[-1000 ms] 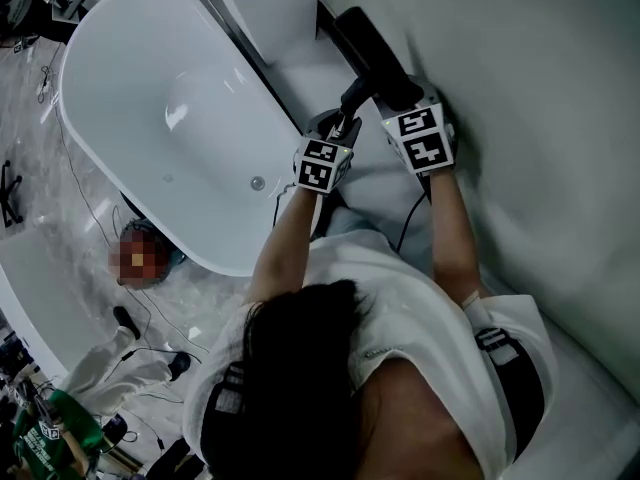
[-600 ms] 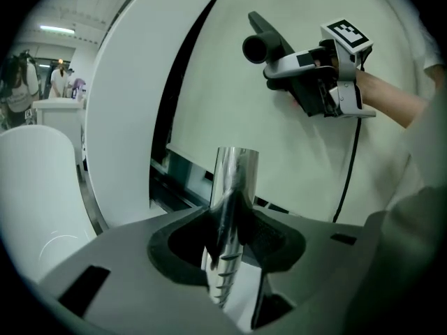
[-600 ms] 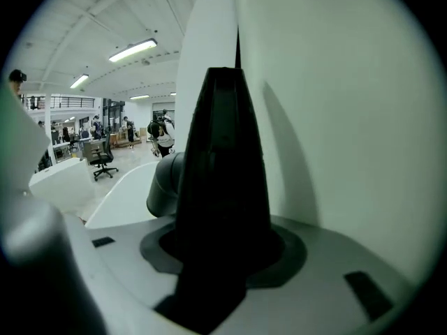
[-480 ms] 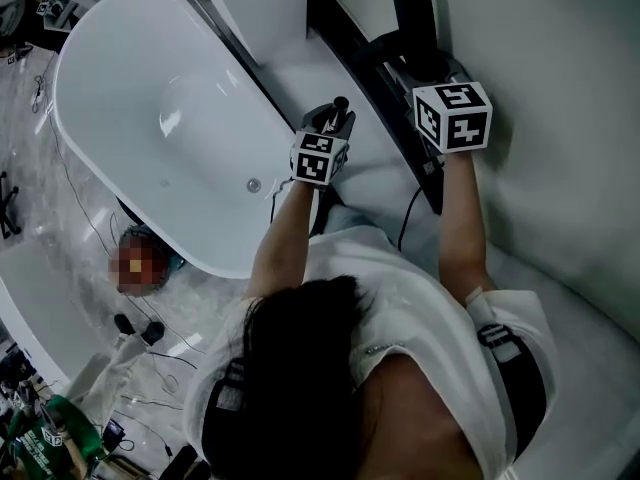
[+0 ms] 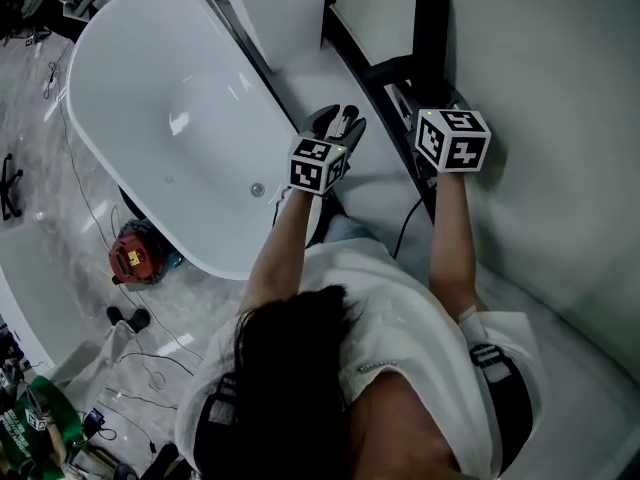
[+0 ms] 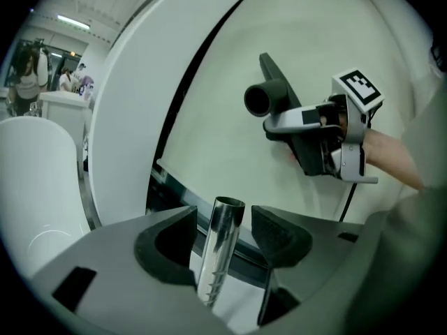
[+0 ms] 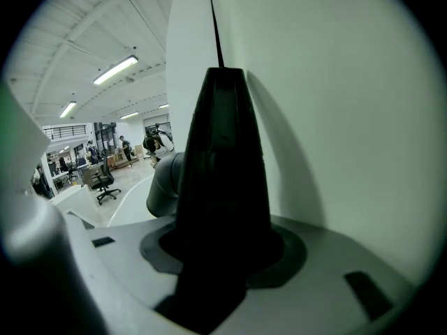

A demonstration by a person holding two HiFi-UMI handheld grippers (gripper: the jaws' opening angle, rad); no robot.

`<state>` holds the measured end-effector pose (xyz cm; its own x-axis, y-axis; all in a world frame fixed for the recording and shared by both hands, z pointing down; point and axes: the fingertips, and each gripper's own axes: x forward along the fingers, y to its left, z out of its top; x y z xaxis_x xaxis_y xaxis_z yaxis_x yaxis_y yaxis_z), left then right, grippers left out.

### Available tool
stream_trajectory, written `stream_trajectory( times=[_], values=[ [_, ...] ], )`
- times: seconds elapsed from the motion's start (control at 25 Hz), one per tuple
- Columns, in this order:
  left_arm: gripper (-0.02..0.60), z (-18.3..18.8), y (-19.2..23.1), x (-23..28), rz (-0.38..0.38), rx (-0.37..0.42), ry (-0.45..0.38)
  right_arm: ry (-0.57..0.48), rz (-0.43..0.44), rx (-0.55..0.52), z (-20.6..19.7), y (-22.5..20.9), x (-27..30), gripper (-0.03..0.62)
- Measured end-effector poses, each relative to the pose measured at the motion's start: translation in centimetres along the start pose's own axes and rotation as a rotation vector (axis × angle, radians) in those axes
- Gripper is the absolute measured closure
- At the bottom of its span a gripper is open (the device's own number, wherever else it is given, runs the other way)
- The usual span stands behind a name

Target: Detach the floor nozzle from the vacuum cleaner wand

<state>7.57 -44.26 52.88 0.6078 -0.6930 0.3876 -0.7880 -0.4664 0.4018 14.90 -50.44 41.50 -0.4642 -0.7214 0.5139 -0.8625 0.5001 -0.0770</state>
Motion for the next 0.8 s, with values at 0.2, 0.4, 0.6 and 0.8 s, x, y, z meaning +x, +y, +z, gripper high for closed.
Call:
stream_trajectory(
  times=[0.2, 0.4, 0.6, 0.8],
  values=[
    [0.348, 2.3, 0.9, -3.7, 0.012, -0.033, -0.099, -0.047, -0.036, 0.061, -1.1, 1.1, -0.2, 0.395],
    [0.348, 4.4, 1.0, -7.3, 0.042, -0.044, -0.2, -0.074, -0.063, 0.093, -2.7, 2.9, -2.1, 0.395],
    [0.348, 5.6, 0.2, -10.0, 0.035, -0.032, -0.251, -0.123, -0.133, 0.13, -3.8, 4.3, -3.9, 0.395],
    [0.36, 6.0, -0.9, -12.6, 0.072, 0.025, -0.261, -0.161, -0.19, 0.163, -4.9, 5.9, -6.2, 0.395]
  ],
)
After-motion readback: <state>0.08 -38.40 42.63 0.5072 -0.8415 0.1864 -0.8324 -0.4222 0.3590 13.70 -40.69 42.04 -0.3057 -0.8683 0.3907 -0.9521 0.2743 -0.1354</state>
